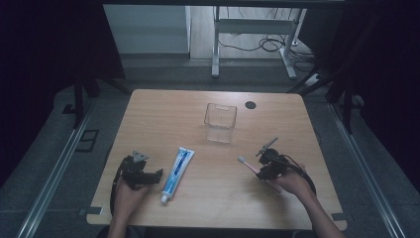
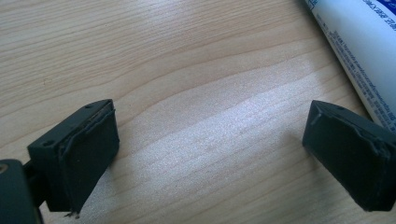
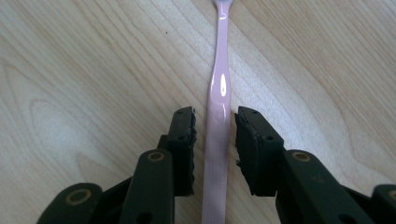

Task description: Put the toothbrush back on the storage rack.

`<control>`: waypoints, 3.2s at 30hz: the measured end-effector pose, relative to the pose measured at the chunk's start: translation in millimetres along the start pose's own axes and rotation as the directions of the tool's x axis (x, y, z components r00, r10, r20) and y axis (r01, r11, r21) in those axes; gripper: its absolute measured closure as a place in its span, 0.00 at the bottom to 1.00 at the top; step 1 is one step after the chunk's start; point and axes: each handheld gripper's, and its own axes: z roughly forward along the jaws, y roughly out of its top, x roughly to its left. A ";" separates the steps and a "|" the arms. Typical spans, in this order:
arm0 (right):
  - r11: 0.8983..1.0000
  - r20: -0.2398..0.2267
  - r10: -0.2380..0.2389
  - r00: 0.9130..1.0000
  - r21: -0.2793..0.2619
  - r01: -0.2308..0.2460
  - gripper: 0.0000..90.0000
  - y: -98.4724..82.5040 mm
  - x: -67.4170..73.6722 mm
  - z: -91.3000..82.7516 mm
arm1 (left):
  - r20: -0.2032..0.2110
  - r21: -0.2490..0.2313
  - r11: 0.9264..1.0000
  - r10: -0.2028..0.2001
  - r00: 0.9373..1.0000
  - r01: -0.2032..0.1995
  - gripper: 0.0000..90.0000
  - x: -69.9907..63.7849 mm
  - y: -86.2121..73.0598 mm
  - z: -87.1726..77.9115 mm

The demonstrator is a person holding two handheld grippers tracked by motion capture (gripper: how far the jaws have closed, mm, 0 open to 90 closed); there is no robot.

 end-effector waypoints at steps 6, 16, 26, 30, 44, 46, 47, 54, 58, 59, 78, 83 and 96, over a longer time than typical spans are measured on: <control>0.998 0.015 -0.020 1.000 0.060 0.020 0.78 15.0 0.1 6.5 | 0.000 0.000 1.000 0.000 1.000 0.000 0.04 0.0 0.0 0.0; 0.988 0.028 -0.033 0.999 0.155 0.029 0.85 32.0 3.0 11.7 | 0.000 0.000 1.000 0.000 1.000 0.000 0.04 0.0 0.1 0.1; 0.984 0.023 -0.011 1.000 0.178 0.006 0.87 34.6 2.9 12.0 | 0.000 0.001 1.000 0.000 1.000 0.000 0.04 0.0 0.1 0.0; 0.986 0.023 -0.011 1.000 0.167 0.007 0.87 33.8 2.8 10.2 | 0.000 0.001 1.000 0.000 1.000 0.000 0.04 0.0 0.2 0.0; 0.997 0.023 -0.024 0.999 0.068 0.022 0.87 40.2 0.5 -18.3 | 0.000 0.001 1.000 0.000 1.000 0.000 0.04 -0.1 0.2 0.0; 0.998 0.029 -0.028 0.999 0.061 0.026 0.87 42.1 1.4 -21.6 | 0.000 0.001 1.000 0.000 1.000 0.000 0.04 0.0 0.1 0.1; 0.998 0.029 -0.025 0.999 0.059 0.023 0.87 43.2 2.2 -23.1 | 0.000 0.001 1.000 0.000 1.000 0.000 0.04 0.0 0.1 0.1; 0.998 0.043 -0.040 0.998 0.047 0.038 0.87 50.1 5.6 -31.4 | 0.000 0.001 1.000 0.000 1.000 0.000 0.04 0.0 0.1 0.1; 0.998 0.038 -0.048 0.998 0.042 0.046 0.87 52.8 8.1 -32.9 | 0.000 0.001 1.000 0.000 1.000 0.000 0.04 0.0 0.1 0.1; 0.998 0.038 -0.048 0.998 0.042 0.046 0.87 52.8 8.1 -32.9 | 0.000 0.001 1.000 0.000 1.000 0.000 0.04 0.0 0.1 0.1; 0.997 0.046 -0.074 0.996 0.021 0.074 0.87 68.1 10.0 -44.9 | 0.001 0.002 1.000 0.001 1.000 -0.001 0.04 0.0 0.4 0.3; 0.997 0.042 -0.074 0.996 0.008 0.073 0.87 72.0 8.5 -51.4 | 0.001 0.003 1.000 0.002 1.000 -0.002 0.04 0.1 0.4 0.3; 0.998 0.011 -0.063 0.998 -0.022 0.063 0.87 79.8 4.5 -66.7 | 0.001 -0.001 1.000 0.001 1.000 -0.001 0.04 0.0 0.5 0.6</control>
